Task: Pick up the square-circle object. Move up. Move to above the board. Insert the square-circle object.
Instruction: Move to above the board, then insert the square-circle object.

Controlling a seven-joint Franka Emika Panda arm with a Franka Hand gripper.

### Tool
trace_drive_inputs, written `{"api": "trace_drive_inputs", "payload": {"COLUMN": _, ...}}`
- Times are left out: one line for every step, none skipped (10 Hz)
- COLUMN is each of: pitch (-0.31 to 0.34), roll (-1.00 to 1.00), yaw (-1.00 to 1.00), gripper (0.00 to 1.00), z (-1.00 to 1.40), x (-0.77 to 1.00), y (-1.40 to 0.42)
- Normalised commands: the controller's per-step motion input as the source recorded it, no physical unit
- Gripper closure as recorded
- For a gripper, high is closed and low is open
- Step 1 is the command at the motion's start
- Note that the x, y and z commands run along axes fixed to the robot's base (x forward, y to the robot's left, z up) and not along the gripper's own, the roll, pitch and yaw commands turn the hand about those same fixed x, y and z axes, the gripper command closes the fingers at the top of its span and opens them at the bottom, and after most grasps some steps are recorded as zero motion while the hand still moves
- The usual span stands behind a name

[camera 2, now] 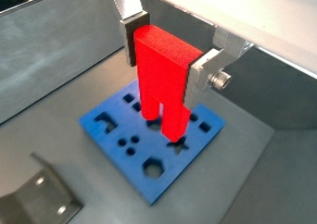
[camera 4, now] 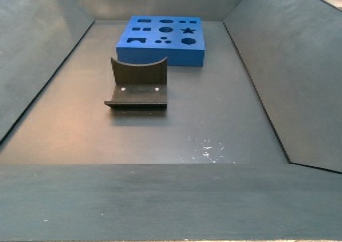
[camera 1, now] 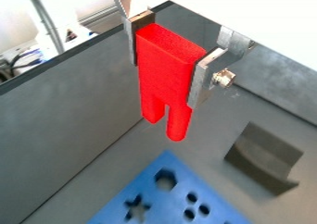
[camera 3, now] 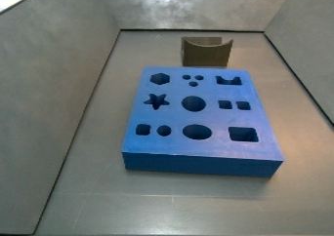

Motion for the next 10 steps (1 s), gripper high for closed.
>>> {"api": "trace_drive_inputs", "payload": {"pitch": 0.069, "roll": 0.03, "yaw": 0.03, "gripper": 1.00, "z": 0.01, "x": 0.16, "y": -1.00}}
{"api": "trace_drive_inputs", "payload": {"pitch": 0.080, "roll": 0.03, "yaw": 0.01, "gripper": 1.00, "z": 0.01, "x": 0.14, "y": -0.67}}
{"api": "trace_drive_inputs", "payload": {"pitch": 0.085, "roll": 0.03, "yaw": 0.01, "gripper": 1.00, "z": 0.02, "x": 0.12, "y": -0.41}}
{"api": "trace_drive_inputs", "payload": {"pitch": 0.084, "roll": 0.05, "yaw": 0.01, "gripper": 1.00, "z": 0.02, "x": 0.08, "y": -0.22}}
{"api": "trace_drive_inputs", "payload": {"pitch": 0.000, "roll": 0.00, "yaw": 0.00, "gripper": 1.00, "z": 0.00, "x": 0.00, "y": -0.02}}
{"api": "trace_drive_inputs", "payload": {"pitch": 0.000, "roll": 0.00, "yaw": 0.00, "gripper": 1.00, "z": 0.00, "x": 0.00, "y": -0.03}}
{"api": "trace_drive_inputs", "payload": {"pitch": 0.000, "roll": 0.00, "yaw": 0.00, "gripper": 1.00, "z": -0.25, "x": -0.13, "y": -0.18}}
{"api": "trace_drive_inputs", "payload": {"pitch": -0.003, "roll": 0.00, "yaw": 0.16, "gripper": 1.00, "z": -0.54, "x": 0.00, "y": -0.40}}
{"api": "trace_drive_inputs", "payload": {"pitch": -0.026, "roll": 0.00, "yaw": 0.25, "gripper": 1.00, "z": -0.63, "x": 0.00, "y": -0.40}}
{"api": "trace_drive_inputs", "payload": {"pitch": -0.060, "roll": 0.00, "yaw": 0.17, "gripper": 1.00, "z": -0.64, "x": 0.05, "y": -0.48}}
